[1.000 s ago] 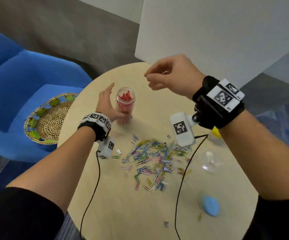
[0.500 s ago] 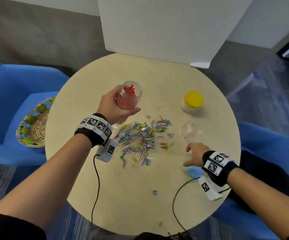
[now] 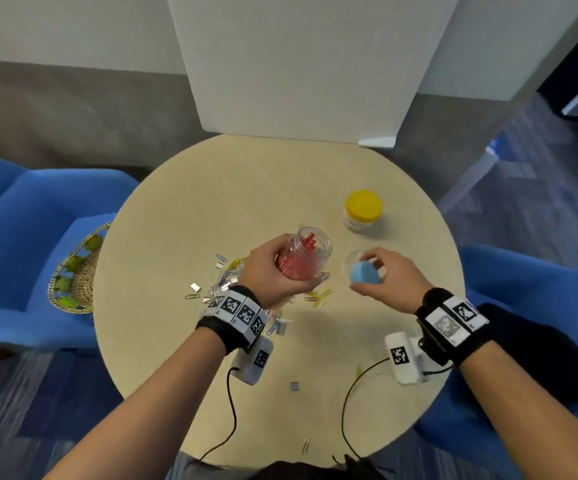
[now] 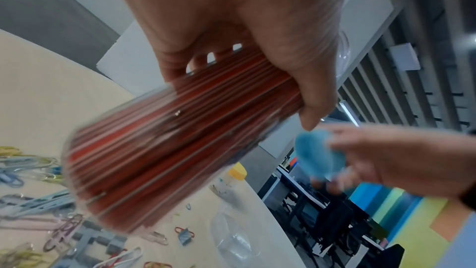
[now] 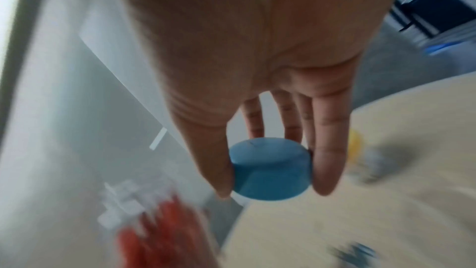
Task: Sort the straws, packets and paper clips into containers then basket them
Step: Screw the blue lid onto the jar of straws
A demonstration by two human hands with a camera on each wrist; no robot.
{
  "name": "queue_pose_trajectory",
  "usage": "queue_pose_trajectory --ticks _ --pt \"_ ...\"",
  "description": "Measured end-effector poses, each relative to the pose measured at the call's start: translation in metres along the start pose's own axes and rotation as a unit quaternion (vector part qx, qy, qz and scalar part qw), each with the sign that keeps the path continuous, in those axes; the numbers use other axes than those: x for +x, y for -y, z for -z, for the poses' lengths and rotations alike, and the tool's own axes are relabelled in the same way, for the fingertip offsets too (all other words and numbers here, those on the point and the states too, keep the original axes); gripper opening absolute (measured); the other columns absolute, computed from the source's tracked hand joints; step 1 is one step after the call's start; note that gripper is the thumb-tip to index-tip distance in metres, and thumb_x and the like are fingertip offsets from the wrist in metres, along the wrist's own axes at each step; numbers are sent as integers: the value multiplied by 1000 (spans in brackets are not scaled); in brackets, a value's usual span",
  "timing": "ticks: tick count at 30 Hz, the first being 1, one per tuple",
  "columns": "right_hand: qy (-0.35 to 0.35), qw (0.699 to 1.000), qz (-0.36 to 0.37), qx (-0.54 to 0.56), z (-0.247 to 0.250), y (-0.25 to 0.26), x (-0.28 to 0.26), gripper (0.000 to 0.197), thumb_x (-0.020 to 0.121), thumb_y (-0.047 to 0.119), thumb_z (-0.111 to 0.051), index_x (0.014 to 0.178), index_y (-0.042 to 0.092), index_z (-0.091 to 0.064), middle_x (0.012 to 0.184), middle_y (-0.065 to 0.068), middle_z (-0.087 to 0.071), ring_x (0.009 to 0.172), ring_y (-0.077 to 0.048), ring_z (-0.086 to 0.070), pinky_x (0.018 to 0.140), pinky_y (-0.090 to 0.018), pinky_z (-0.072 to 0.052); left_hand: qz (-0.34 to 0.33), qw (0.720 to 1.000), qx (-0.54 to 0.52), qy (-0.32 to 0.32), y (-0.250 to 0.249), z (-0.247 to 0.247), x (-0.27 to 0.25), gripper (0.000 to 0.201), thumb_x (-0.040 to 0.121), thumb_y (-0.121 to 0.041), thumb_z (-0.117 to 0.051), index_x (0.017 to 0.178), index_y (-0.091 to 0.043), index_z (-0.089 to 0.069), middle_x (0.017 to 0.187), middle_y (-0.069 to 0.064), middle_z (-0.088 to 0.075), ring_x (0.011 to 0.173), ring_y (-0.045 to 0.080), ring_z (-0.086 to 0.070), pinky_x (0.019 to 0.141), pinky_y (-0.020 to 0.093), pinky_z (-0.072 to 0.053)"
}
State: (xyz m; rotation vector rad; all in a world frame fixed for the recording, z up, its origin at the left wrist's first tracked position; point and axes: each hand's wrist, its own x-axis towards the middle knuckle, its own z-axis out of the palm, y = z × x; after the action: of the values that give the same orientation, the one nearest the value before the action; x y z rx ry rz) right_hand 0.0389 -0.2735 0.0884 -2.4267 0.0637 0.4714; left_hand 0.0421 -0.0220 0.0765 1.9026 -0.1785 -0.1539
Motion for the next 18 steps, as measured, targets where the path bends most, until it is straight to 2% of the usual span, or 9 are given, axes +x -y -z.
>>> queue_pose_trajectory --ticks 2,4,6,8,12,18 --pt "-23 991 92 93 33 36 -12 52 75 29 -84 120 30 -58 111 7 -60 92 -13 -65 73 -22 -55 1 1000 16 -3 -3 -1 0 61 55 -35 -94 109 -31 -66 98 -12 -73 92 -1 -67 86 29 -57" --pt "-7 972 196 132 52 68 -21 53 75 20 -84 121 32 -61 118 11 -61 102 -11 -65 80 -24 -57 -6 999 44 6 -9 0 2 61 54 -34 -94 108 -29 -67 95 -11 -73 89 2 -68 83 33 -57" --pt "21 958 269 95 58 89 -20 54 76 14 -83 123 30 -62 124 13 -61 112 -7 -61 86 -20 -55 -12 997 75 20 -13 1 5 59 52 -35 -93 105 -28 -68 89 -9 -73 83 6 -69 77 36 -57" --pt "45 947 318 12 59 102 -15 54 76 12 -81 124 29 -63 124 14 -60 116 -5 -57 88 -20 -54 -14 995 92 26 -15 3 5 57 51 -35 -92 101 -26 -68 83 -7 -73 78 9 -69 72 38 -56" --pt "96 930 347 -73 58 109 -5 56 73 11 -81 123 30 -64 121 11 -62 113 -10 -58 87 -33 -55 -7 993 109 33 -13 11 -3 57 48 -38 -92 97 -23 -68 81 -7 -72 76 9 -69 69 38 -56" --pt "124 918 367 -88 54 117 -7 57 69 18 -86 120 31 -63 116 9 -59 107 -11 -57 80 -33 -59 19 995 92 20 -12 24 -17 57 50 -33 -95 100 -26 -68 84 -9 -72 80 7 -68 76 34 -56"
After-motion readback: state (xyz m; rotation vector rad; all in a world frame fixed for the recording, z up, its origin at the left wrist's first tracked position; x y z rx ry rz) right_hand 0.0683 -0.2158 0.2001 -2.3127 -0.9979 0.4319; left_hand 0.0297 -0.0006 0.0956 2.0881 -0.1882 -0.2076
